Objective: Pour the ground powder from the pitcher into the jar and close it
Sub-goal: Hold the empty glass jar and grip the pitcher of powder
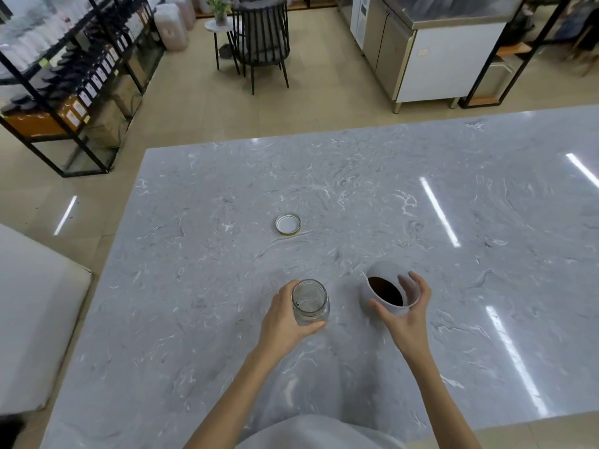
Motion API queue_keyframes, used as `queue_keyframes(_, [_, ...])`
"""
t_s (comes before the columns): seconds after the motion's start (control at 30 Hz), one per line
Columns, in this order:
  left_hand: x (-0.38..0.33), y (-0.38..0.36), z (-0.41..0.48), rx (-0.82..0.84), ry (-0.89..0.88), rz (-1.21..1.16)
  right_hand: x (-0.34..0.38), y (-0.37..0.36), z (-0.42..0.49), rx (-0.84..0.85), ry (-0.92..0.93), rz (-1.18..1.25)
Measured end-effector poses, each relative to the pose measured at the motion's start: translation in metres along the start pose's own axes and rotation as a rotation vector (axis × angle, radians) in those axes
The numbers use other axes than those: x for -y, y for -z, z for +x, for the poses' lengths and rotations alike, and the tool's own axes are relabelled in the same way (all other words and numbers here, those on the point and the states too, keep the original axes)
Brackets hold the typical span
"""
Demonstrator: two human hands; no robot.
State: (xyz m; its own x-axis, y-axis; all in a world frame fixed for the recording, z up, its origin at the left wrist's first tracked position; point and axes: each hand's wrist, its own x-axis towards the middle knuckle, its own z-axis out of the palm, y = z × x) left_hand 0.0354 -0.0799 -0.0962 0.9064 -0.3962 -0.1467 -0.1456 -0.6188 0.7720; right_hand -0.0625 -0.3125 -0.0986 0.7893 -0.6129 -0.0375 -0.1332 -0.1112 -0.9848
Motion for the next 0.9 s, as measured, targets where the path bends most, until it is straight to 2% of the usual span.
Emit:
queue_keyframes(0.1, [0.000,-0.001,-0.002,-0.014,0.005,-0.001,-0.005,0.010,0.001,-0.027,0.052,-0.019])
queue_keyframes(0.5, [0.002,-0.002,-0.001,0.004,0.006,0.016,-0.020,0.015,0.000,0.077,0.020,-0.053])
queue_keyframes(0.67, [0.002,0.000,-0.001,0.018,-0.001,0.006,-0.016,0.014,0.007,0.032,0.063,-0.039])
queue_keyframes(0.9, [-0.003,0.007,0.003,0.065,0.056,0.076,-0.022,0.008,0.008,0.088,-0.024,-0.052])
